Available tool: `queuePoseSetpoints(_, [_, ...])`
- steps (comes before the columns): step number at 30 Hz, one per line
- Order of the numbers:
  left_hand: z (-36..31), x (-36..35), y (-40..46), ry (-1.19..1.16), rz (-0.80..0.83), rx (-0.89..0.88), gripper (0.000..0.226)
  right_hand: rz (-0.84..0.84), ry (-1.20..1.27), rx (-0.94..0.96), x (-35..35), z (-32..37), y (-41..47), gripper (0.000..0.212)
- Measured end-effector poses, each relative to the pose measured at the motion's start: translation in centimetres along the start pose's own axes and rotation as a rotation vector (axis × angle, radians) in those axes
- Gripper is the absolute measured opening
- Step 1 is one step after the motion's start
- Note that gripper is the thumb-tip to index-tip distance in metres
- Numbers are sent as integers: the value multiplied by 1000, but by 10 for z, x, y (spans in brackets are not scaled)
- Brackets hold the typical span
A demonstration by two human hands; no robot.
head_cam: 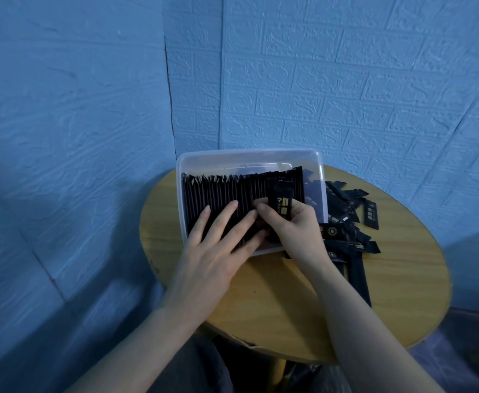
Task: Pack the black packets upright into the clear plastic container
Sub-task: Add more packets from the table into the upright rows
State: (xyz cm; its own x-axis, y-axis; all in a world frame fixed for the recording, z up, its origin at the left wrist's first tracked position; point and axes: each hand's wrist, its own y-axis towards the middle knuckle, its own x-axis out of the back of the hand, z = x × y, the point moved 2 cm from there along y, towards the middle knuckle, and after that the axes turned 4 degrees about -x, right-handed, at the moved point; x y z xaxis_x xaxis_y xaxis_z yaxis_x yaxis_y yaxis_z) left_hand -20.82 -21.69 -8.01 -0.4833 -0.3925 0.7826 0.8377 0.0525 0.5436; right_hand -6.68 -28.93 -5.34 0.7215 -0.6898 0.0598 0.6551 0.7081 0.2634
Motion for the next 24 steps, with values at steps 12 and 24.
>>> queuePoseSetpoints(12, [-2, -1, 4, -1, 35, -17, 45, 33, -113, -15, -7, -5, 4, 18])
queuePoseSetpoints(24, [-1, 1, 1, -9, -40, -15, 44, -110, -314, 27, -6, -8, 5, 32])
